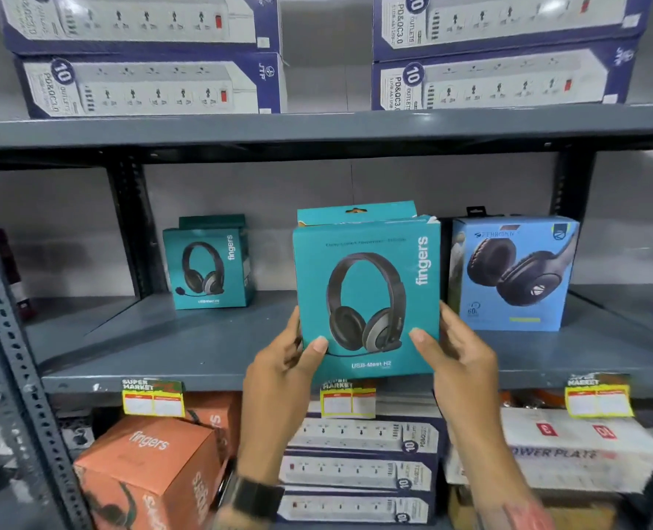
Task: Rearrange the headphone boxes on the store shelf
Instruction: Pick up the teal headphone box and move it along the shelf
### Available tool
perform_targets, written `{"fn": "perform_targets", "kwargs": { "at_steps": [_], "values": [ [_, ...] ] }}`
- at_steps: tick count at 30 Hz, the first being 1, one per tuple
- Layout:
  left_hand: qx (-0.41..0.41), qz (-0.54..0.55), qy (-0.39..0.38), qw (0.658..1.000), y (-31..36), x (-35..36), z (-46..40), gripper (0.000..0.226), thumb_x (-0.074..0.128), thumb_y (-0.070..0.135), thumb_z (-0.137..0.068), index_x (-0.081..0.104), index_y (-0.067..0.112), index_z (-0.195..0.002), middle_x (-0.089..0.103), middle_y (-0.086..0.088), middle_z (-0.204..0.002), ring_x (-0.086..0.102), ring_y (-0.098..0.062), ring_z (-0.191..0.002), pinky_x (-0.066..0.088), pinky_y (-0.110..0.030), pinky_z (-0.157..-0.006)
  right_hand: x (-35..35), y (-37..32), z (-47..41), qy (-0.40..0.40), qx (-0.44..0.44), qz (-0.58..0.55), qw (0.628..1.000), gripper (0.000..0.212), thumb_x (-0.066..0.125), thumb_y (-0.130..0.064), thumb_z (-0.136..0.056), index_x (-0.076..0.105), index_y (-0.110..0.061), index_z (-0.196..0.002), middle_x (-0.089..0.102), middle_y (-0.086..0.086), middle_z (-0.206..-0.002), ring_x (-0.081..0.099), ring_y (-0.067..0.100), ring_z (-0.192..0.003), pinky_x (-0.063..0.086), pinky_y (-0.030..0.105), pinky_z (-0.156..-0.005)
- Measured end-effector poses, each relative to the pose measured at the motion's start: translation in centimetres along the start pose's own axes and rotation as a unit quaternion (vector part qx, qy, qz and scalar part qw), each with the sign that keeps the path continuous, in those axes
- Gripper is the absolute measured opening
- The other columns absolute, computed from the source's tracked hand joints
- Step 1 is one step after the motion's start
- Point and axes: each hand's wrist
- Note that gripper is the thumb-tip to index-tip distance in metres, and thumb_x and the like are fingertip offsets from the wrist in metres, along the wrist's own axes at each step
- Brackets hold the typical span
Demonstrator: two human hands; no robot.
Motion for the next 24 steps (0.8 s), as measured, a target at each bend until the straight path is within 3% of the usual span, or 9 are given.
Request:
{"fn": "perform_targets", "kwargs": {
  "at_steps": [3, 5, 8, 12, 15, 20, 22, 24],
  "values": [
    [-0.006, 0.049, 0.043, 0.998, 2.8, -1.3, 6.7, 0.046, 0.068, 0.036, -0.104, 0.064, 0.047, -0.148, 0.078, 0.029, -0.131, 0.071, 0.005, -0.127, 0.054, -0.038, -0.115, -2.3, -2.8, 7.2, 0.017, -0.004, -0.007, 1.000, 0.055, 0.082, -0.034, -0.084, 0.069, -0.038, -0.138, 0.076, -0.016, -0.128, 0.068, 0.010, -0.127, 0.052, 0.038, -0.110],
    [-0.016, 0.052, 0.070, 0.996, 3.6, -1.6, 10.4, 0.043, 0.071, 0.044, -0.100, 0.068, 0.053, -0.142, 0.078, 0.030, -0.129, 0.071, 0.004, -0.127, 0.054, -0.039, -0.115, -3.5, -4.2, 10.9, 0.044, -0.011, -0.005, 0.999, 0.055, 0.082, -0.041, -0.074, 0.074, -0.045, -0.128, 0.079, -0.018, -0.120, 0.072, 0.002, -0.116, 0.058, 0.020, -0.095],
    [-0.034, 0.048, 0.079, 0.995, 4.2, -1.7, 14.0, 0.044, 0.073, 0.056, -0.094, 0.069, 0.057, -0.138, 0.080, 0.028, -0.126, 0.073, 0.003, -0.126, 0.055, -0.041, -0.115, -4.9, -5.2, 13.7, 0.052, -0.003, -0.017, 0.999, 0.044, 0.083, -0.032, -0.073, 0.075, -0.055, -0.110, 0.079, -0.028, -0.110, 0.069, -0.014, -0.104, 0.051, 0.000, -0.077],
    [-0.042, 0.052, 0.071, 0.995, 4.9, -2.2, 16.2, 0.053, 0.067, 0.063, -0.087, 0.068, 0.057, -0.139, 0.079, 0.027, -0.129, 0.071, 0.000, -0.130, 0.055, -0.044, -0.115, -5.7, -6.4, 15.3, 0.041, 0.009, -0.005, 0.999, 0.043, 0.079, -0.045, -0.067, 0.073, -0.067, -0.103, 0.077, -0.030, -0.115, 0.068, -0.009, -0.113, 0.052, 0.005, -0.086],
    [-0.048, 0.049, 0.082, 0.994, 5.2, -2.6, 16.8, 0.054, 0.067, 0.068, -0.088, 0.067, 0.057, -0.140, 0.080, 0.029, -0.126, 0.073, 0.000, -0.126, 0.058, -0.045, -0.111, -5.5, -6.4, 15.8, 0.038, 0.008, -0.007, 0.999, 0.046, 0.080, -0.043, -0.070, 0.074, -0.061, -0.111, 0.077, -0.024, -0.120, 0.069, -0.002, -0.118, 0.056, 0.009, -0.087],
    [-0.053, 0.038, 0.099, 0.993, 4.2, -4.5, 16.6, 0.048, 0.065, 0.054, -0.093, 0.070, 0.049, -0.141, 0.082, 0.025, -0.123, 0.076, 0.000, -0.121, 0.058, -0.039, -0.109, -3.2, -5.5, 15.9, 0.013, 0.002, 0.013, 1.000, 0.051, 0.081, -0.046, -0.070, 0.074, -0.056, -0.119, 0.079, -0.018, -0.121, 0.071, 0.005, -0.118, 0.059, 0.025, -0.094],
    [-0.054, 0.032, 0.106, 0.992, 3.4, -6.1, 15.3, 0.050, 0.063, 0.049, -0.091, 0.070, 0.048, -0.141, 0.083, 0.026, -0.120, 0.076, 0.001, -0.119, 0.057, -0.035, -0.108, -1.0, -4.6, 15.5, 0.007, 0.001, 0.029, 1.000, 0.048, 0.085, -0.038, -0.073, 0.075, -0.054, -0.117, 0.081, -0.012, -0.118, 0.074, 0.005, -0.111, 0.059, 0.016, -0.087],
    [-0.055, 0.033, 0.117, 0.991, 2.3, -8.3, 13.0, 0.051, 0.064, 0.046, -0.090, 0.069, 0.045, -0.141, 0.083, 0.026, -0.121, 0.076, 0.003, -0.119, 0.056, -0.036, -0.110, 2.4, -3.6, 14.3, -0.008, -0.005, 0.064, 0.998, 0.051, 0.088, -0.030, -0.077, 0.074, -0.055, -0.119, 0.081, -0.013, -0.118, 0.074, 0.008, -0.113, 0.060, 0.023, -0.091]
  ]
}}
Point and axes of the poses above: each hand's wrist, its own z-axis away from the middle knuckle, its own x-axis out of the palm, y = z × x
